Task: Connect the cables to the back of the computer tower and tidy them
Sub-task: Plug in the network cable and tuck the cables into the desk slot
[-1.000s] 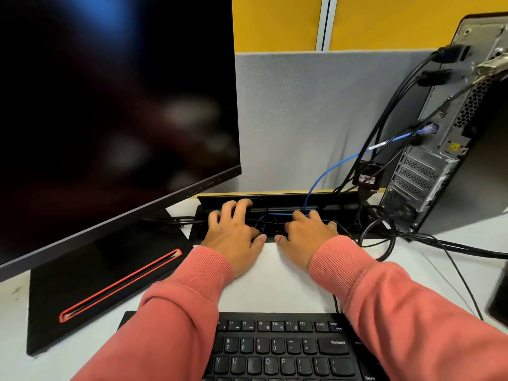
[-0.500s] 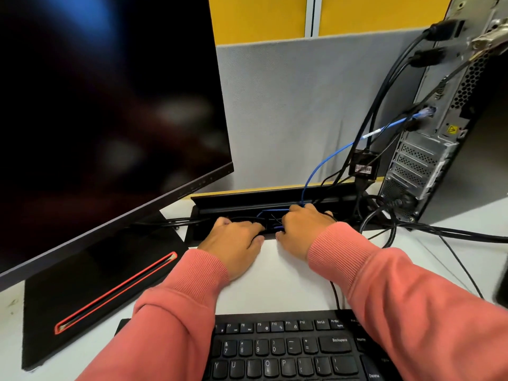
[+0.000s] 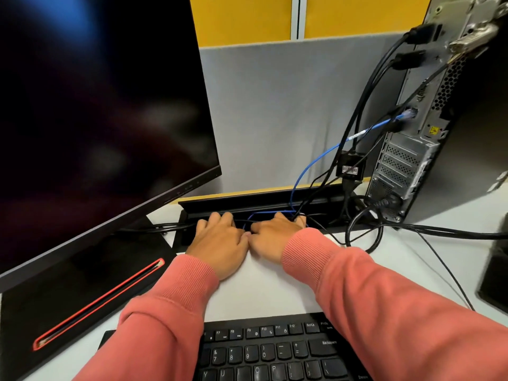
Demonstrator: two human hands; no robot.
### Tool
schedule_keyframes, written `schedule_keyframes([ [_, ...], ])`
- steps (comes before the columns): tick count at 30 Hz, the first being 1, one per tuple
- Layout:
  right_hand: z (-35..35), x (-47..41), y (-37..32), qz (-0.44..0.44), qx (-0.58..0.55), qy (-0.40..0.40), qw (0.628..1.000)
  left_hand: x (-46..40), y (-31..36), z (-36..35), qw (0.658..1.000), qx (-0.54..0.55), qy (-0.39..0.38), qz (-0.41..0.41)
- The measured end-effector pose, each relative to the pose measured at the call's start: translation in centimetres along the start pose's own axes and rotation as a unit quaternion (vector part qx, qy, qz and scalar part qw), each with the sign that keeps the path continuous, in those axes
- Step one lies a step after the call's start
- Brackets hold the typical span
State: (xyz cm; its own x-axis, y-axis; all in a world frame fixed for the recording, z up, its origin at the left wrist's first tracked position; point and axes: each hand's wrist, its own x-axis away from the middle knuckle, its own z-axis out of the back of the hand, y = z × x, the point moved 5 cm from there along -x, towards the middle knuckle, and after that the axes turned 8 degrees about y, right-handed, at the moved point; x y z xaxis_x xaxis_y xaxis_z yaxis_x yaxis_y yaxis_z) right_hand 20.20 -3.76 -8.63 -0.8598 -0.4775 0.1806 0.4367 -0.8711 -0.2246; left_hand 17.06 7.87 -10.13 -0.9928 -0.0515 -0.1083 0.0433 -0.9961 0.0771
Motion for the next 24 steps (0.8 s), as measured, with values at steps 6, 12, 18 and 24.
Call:
schedule_keyframes([
  [6,0.5,1.3,-0.3,0.031,0.018,-0.001,0.999,0.4,0.1,1.6,0.994,-0.002,0.106,-0.012],
  [12,4.2,7.6,1.3,0.153,-0.130,0.214,0.956,0.4,0.1,2.4,0.978,0.009,0.203,-0.048],
  [18,5.5,11.4,10.9,-0.010,-0.116,0.356,0.927,1.1,4.2,3.3,0.962,0.078,0.194,-0.176],
  [24,3.3,12.3,13.0,-0.047,-0.093,0.284,0.953,1.0,10.8,1.9,0.951,0.070,0.132,-0.271],
])
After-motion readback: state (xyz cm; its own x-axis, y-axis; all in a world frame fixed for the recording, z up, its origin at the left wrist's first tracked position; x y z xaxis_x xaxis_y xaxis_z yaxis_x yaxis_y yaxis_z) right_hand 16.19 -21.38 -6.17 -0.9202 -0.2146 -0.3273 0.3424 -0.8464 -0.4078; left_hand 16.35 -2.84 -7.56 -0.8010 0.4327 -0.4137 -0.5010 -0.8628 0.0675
